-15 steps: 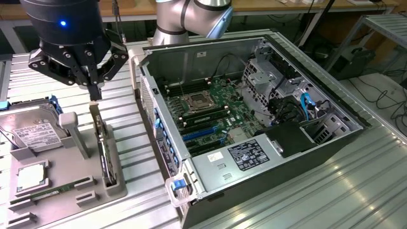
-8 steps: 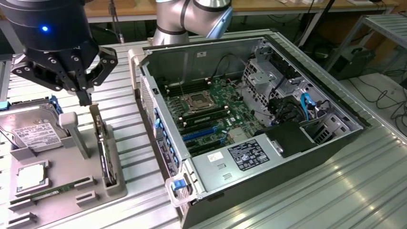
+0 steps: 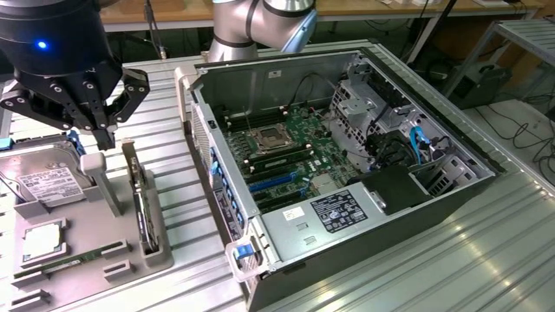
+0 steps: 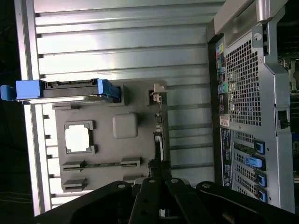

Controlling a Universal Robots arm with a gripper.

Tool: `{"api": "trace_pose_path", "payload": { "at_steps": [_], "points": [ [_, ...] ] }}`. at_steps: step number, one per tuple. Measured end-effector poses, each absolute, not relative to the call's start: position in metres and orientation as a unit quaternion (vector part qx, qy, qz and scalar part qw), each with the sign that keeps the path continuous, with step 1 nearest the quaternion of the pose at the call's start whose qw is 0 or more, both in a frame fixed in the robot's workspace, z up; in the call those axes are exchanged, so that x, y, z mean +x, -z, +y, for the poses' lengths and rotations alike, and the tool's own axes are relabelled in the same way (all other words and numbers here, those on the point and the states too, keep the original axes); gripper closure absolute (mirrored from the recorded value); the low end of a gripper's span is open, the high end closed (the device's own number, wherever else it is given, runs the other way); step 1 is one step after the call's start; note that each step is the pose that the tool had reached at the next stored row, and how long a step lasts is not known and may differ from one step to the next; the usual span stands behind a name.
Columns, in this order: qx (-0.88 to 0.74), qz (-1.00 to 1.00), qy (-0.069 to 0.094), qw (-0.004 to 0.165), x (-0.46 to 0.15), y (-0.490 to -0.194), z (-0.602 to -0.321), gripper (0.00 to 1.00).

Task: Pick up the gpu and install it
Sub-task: 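Pick up the gpu and move the gpu toward the slot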

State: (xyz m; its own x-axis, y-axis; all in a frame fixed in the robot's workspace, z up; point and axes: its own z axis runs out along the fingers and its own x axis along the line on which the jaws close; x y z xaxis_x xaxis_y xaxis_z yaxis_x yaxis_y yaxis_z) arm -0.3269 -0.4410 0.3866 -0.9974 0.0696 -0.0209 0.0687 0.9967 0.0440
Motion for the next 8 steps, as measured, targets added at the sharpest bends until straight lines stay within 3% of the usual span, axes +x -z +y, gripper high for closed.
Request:
{"api": "trace_pose_path", "payload": {
  "at_steps": [8],
  "points": [
    [0.035, 0.999, -0.022, 0.011, -0.3269, -0.3866, -0.4410, 0.89]
  ]
}}
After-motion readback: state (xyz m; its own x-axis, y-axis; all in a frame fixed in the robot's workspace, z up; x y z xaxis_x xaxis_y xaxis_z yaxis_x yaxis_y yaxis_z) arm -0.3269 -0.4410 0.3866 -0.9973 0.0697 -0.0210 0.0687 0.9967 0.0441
